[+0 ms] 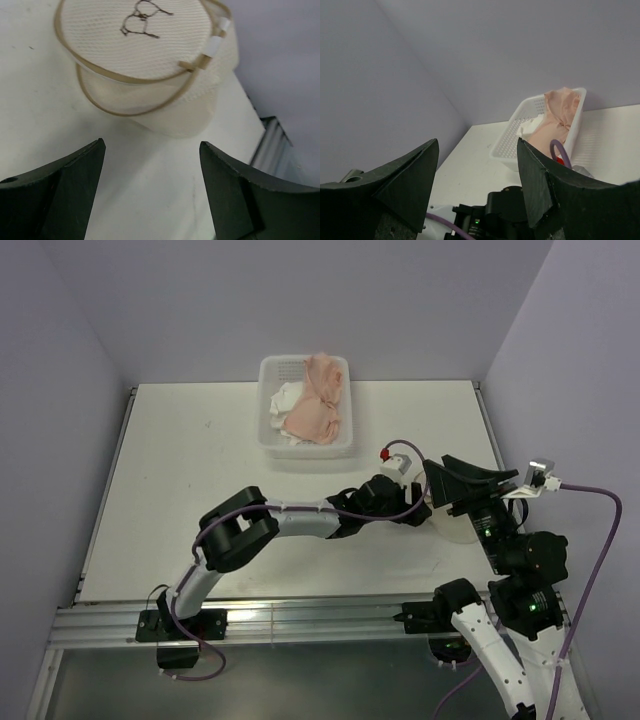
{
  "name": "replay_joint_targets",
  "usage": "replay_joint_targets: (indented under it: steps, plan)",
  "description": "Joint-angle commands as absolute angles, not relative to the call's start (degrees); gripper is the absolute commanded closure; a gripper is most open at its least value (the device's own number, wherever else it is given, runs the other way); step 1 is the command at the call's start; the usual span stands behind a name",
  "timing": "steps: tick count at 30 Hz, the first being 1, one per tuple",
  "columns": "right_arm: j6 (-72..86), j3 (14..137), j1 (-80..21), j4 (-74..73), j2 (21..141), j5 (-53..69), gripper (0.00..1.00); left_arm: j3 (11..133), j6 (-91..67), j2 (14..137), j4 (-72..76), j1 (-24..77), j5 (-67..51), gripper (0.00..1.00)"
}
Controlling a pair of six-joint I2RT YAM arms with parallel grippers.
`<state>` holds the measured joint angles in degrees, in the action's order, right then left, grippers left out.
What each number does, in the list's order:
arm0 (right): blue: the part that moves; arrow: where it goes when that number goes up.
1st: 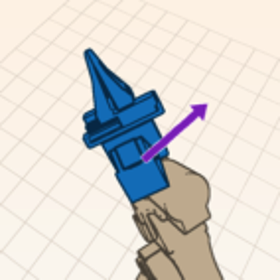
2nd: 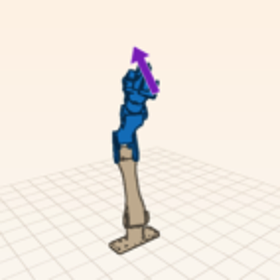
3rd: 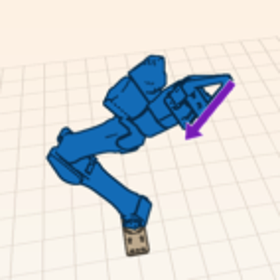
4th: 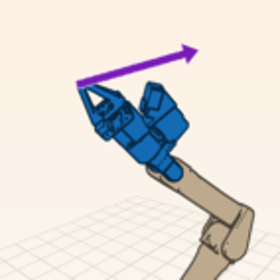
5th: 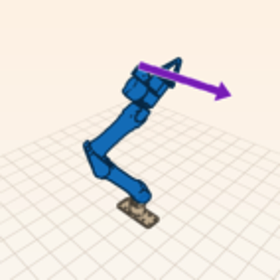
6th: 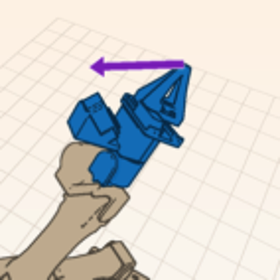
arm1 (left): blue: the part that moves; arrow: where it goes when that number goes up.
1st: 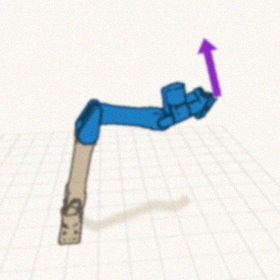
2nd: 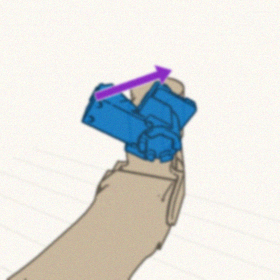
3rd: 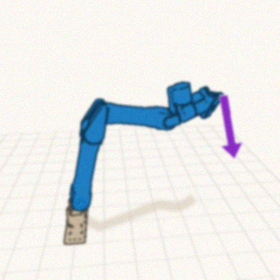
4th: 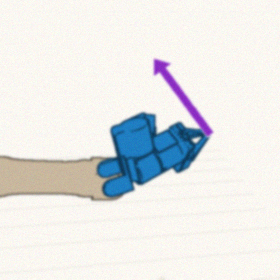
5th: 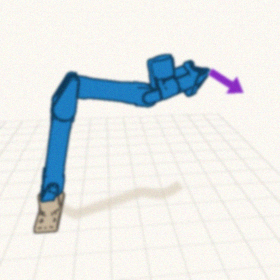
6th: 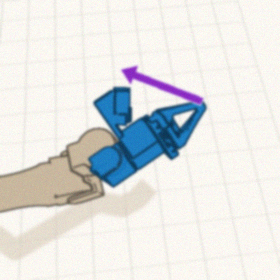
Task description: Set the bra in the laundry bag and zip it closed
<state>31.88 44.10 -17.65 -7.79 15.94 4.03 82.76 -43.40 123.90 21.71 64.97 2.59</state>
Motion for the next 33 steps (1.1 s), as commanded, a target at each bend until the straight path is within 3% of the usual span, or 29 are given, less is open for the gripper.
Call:
replay_joint_targets:
  steps: [1,12,17,20,22,23,24,26,33]
  plan:
    - [31.55,43.24,-18.02,-6.42,16.08,6.85,0.29,87.09,-37.1,126.64,20.39,64.78,8.69,0.16]
    - [32.25,41.84,-18.02,-3.78,16.96,11.42,0.29,93.07,-19.96,133.41,24.08,64.78,3.43,0.12]
    - [33.84,40.78,-18.02,-1.49,17.22,13.97,0.3,97.2,-17.58,136.58,23.99,64.78,2.99,0.16]
    - [34.71,40.43,-18.02,-0.88,17.75,15.2,0.31,98.78,-16.71,137.63,24.18,64.69,3.69,0.23]
    - [34.98,40.08,-18.02,-0.26,18.1,15.9,0.32,99.49,-16.09,137.99,23.91,64.69,5.35,0.38]
    - [34.81,40.34,-18.02,-0.26,18.37,16.08,0.32,99.23,-15.65,137.9,24.95,64.69,6.14,0.61]
    - [34.63,40.52,-18.02,-0.87,18.72,16.17,0.33,98.97,-15.82,137.64,25.31,64.6,6.94,0.77]
    - [34.37,40.78,-18.02,-1.05,18.98,15.38,0.35,98.62,-15.82,137.29,24.7,64.51,8.78,1.0]
    - [34.98,40.26,-18.02,-0.88,18.99,14.86,0.38,80.53,-19.07,124.4,33.83,63.46,14.85,1.0]
